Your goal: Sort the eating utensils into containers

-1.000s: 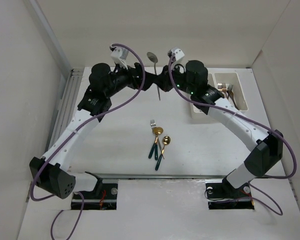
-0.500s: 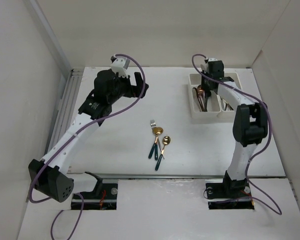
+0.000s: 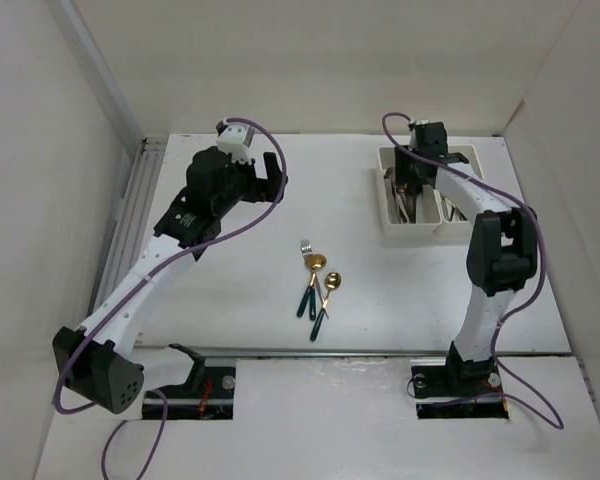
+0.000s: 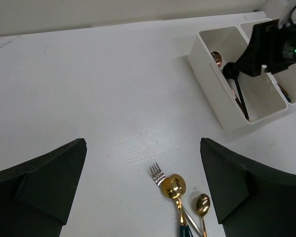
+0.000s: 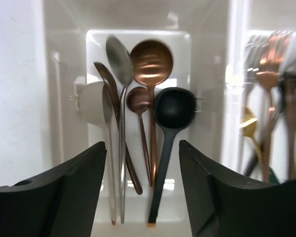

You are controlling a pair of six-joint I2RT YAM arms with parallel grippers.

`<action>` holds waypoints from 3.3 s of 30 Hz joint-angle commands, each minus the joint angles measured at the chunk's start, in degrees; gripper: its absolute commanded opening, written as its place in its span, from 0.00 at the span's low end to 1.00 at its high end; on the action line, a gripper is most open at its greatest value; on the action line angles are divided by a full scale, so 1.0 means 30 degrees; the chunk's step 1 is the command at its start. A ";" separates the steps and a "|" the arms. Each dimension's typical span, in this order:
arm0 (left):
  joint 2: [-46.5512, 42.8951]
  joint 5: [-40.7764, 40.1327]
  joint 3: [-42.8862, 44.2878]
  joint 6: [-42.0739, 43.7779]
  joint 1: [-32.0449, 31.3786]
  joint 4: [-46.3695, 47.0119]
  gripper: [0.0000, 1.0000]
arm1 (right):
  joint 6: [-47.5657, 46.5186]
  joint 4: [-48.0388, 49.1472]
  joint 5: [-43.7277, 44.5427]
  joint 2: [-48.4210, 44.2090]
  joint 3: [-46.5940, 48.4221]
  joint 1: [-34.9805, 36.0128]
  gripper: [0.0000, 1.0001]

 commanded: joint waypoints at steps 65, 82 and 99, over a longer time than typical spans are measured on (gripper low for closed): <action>-1.2017 -0.6596 -0.8893 0.0740 0.2001 0.0777 1.00 | 2.7393 -0.4298 0.2333 -0.3105 -1.3190 2.0262 0.05; -1.1636 -0.6246 -0.8717 0.0740 0.2353 0.0601 1.00 | 2.3350 -1.4199 1.2723 -0.6172 -0.5194 2.0643 0.00; -0.9644 -0.5864 -0.8366 0.2232 0.2880 0.1480 1.00 | -0.0522 0.5279 0.7028 -1.7485 -0.9060 1.5553 0.00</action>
